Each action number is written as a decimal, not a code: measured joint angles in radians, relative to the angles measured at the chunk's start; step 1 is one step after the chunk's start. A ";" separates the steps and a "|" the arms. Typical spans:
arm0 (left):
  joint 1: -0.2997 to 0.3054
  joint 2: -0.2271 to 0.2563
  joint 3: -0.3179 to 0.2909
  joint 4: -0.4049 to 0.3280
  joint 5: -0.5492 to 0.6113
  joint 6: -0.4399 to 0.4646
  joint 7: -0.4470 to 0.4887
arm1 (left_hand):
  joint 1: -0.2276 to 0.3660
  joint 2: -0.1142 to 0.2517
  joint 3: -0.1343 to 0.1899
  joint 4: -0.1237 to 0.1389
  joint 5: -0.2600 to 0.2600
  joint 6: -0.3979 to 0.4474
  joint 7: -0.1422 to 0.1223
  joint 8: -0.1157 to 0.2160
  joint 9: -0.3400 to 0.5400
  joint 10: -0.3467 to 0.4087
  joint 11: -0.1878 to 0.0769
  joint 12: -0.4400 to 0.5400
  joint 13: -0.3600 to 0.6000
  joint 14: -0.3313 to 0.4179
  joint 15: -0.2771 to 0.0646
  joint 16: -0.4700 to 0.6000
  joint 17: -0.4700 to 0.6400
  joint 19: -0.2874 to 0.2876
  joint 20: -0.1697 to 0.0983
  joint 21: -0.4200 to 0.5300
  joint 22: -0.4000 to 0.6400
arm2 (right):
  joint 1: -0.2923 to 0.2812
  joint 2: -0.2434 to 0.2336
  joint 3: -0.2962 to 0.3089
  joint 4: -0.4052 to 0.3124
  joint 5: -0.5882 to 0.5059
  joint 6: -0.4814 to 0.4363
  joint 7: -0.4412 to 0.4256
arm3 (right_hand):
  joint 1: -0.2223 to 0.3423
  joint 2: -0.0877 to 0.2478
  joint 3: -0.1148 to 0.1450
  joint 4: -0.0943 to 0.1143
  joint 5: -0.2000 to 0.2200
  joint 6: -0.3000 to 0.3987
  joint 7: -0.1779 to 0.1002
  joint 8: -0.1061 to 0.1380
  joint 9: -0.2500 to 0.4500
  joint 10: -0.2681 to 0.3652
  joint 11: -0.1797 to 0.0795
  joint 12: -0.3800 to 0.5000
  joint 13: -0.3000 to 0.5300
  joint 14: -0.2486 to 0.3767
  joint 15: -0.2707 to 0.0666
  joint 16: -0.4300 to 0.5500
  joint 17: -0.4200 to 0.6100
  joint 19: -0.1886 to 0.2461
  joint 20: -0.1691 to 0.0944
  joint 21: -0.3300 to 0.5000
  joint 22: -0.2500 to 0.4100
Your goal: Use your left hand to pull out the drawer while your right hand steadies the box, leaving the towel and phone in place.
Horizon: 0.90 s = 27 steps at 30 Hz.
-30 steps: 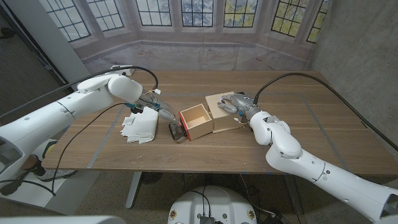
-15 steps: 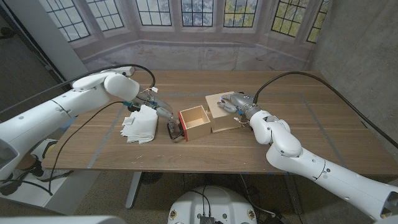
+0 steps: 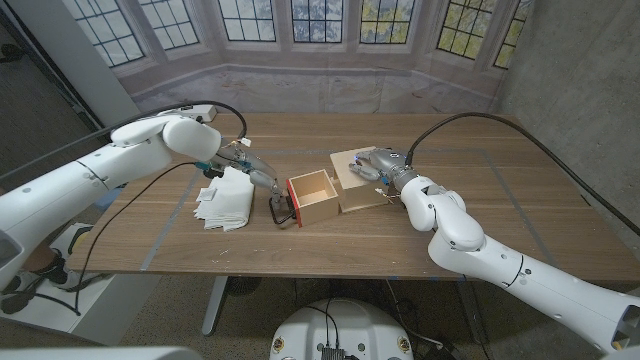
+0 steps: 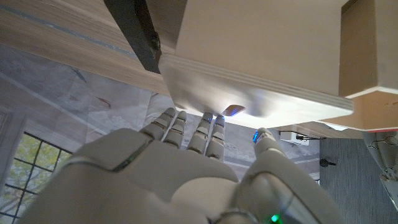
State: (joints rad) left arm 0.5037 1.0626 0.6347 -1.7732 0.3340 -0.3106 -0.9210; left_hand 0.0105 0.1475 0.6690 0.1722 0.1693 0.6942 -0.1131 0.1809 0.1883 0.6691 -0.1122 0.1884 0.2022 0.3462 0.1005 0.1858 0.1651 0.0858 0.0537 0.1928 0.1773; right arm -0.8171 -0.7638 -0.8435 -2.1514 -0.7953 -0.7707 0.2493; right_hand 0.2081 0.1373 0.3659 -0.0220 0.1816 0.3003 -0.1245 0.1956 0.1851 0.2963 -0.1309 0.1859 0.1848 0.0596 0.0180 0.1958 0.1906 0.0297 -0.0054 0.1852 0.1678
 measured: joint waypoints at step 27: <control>0.037 0.030 -0.044 -0.028 -0.007 0.007 0.063 | 0.004 -0.004 0.010 -0.010 0.000 -0.071 -0.021 -0.005 0.000 -0.087 0.005 -0.005 -0.002 -0.018 0.018 -0.008 0.000 0.005 0.005 0.000 0.000 | -0.002 0.010 0.017 -0.057 -0.047 0.015 0.006 | 0.000 0.000 0.005 -0.017 0.000 -0.004 0.003 0.001 0.000 -0.001 0.018 0.002 0.005 0.005 0.005 0.000 0.000 0.015 0.014 0.000 0.000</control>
State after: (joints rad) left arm 0.5404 1.0925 0.5905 -1.8016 0.3269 -0.3038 -0.8575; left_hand 0.0148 0.1431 0.6789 0.1623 0.1693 0.6231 -0.1340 0.1760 0.1883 0.5818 -0.1072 0.1837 0.1999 0.3285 0.1180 0.1774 0.1651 0.0911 0.0590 0.1928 0.1773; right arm -0.8194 -0.7535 -0.8260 -2.2088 -0.8421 -0.7553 0.2553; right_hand 0.2081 0.1372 0.3711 -0.0388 0.1815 0.2966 -0.1211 0.1967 0.1855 0.2956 -0.1127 0.1884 0.1903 0.0650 0.0233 0.1958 0.1908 0.0442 0.0090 0.1852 0.1678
